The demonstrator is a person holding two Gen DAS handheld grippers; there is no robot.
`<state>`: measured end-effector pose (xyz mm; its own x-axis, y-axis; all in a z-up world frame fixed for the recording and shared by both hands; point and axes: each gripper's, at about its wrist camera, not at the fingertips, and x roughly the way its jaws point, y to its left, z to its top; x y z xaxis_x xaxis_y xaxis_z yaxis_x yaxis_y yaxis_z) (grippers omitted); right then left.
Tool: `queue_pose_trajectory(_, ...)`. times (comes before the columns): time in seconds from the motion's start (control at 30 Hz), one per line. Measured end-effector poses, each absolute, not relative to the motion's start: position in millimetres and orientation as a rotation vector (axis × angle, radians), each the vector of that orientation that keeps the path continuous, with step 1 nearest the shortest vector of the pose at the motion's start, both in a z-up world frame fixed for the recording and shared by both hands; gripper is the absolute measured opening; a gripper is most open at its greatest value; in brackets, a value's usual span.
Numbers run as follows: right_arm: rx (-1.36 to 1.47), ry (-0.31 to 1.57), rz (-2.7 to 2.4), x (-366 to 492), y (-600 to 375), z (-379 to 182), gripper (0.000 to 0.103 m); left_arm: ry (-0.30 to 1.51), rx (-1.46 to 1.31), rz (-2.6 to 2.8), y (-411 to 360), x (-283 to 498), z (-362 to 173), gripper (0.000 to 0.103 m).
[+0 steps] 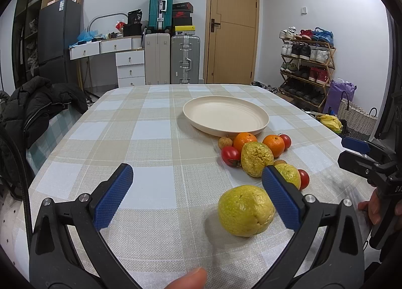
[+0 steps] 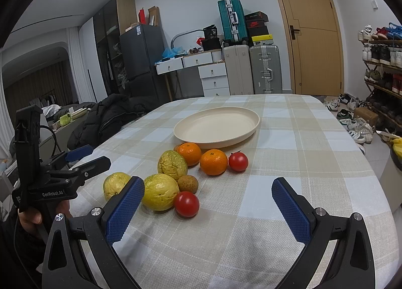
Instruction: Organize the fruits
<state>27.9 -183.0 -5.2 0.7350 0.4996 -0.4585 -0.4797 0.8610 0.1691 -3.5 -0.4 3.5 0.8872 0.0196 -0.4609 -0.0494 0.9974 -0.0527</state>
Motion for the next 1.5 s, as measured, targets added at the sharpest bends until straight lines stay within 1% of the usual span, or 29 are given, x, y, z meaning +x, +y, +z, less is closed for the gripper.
queue_pose_trajectory(1.23, 0.006, 0.557, 0.526, 32.8, -178.8, -5.1, 0.103, 0.473, -0.051, 0.044, 3.2, -6.1, 6.3, 0.102)
queue_pose_trajectory(1.5, 0.0, 0.599, 0.525, 42.3, -176.0, -4.8, 0.103, 0.499, -0.066, 0.026, 2.1, -0.7, 9.3, 0.102)
